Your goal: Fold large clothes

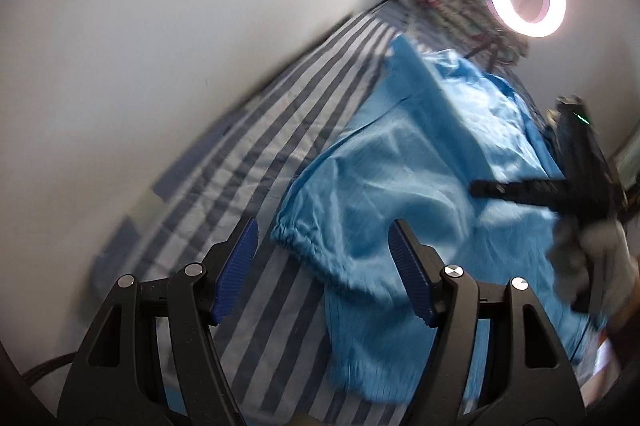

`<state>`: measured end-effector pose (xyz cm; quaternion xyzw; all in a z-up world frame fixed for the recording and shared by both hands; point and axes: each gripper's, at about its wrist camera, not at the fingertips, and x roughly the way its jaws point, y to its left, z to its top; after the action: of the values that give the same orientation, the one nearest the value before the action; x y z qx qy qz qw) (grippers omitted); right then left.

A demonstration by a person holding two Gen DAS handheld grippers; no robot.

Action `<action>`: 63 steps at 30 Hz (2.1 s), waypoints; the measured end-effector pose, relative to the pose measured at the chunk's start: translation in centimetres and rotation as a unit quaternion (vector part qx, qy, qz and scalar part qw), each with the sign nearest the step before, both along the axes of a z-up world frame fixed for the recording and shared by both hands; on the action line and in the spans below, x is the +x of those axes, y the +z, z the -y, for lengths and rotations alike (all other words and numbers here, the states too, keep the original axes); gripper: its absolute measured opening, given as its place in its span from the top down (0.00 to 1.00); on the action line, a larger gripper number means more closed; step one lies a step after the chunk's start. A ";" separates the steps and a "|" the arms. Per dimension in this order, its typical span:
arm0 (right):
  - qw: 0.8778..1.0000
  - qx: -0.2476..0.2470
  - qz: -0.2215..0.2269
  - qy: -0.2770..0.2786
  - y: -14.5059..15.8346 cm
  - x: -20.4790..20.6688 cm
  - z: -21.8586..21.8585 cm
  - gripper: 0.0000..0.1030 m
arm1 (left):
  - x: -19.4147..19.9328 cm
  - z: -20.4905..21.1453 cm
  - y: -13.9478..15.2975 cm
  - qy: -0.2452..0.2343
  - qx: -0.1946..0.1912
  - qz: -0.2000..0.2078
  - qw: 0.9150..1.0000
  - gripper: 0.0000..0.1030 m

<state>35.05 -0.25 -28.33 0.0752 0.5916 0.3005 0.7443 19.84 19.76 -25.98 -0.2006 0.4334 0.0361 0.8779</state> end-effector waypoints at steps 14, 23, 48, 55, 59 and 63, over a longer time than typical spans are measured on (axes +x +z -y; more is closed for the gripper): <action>0.996 0.004 0.085 0.001 5.6 -1.9 0.0 0.96 | 0.7 2.0 1.8 0.008 0.079 0.048 0.996 0.95; 0.999 0.023 0.042 -0.002 0.6 0.3 -7.0 0.96 | -1.6 1.7 7.5 -0.003 0.120 0.112 0.986 0.95; 0.999 0.022 0.025 -0.037 7.6 7.2 -12.6 0.70 | -4.7 9.2 6.5 -0.204 0.151 0.133 0.958 0.95; 0.998 0.023 0.049 -0.039 8.7 4.4 -9.2 1.00 | -5.8 10.4 6.0 -0.239 0.156 0.132 0.949 0.95; 0.995 0.050 0.060 -0.065 10.4 1.9 -3.7 1.00 | -7.1 11.4 6.1 -0.266 0.166 0.134 0.940 0.95; 0.992 0.057 0.067 -0.095 10.9 -1.2 1.8 1.00 | -8.2 12.4 6.2 -0.286 0.165 0.135 0.934 0.95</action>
<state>33.90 -2.01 -17.45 0.1528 0.5125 0.2664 0.8019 11.63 7.37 -19.81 0.0766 0.3376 -0.1730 0.9221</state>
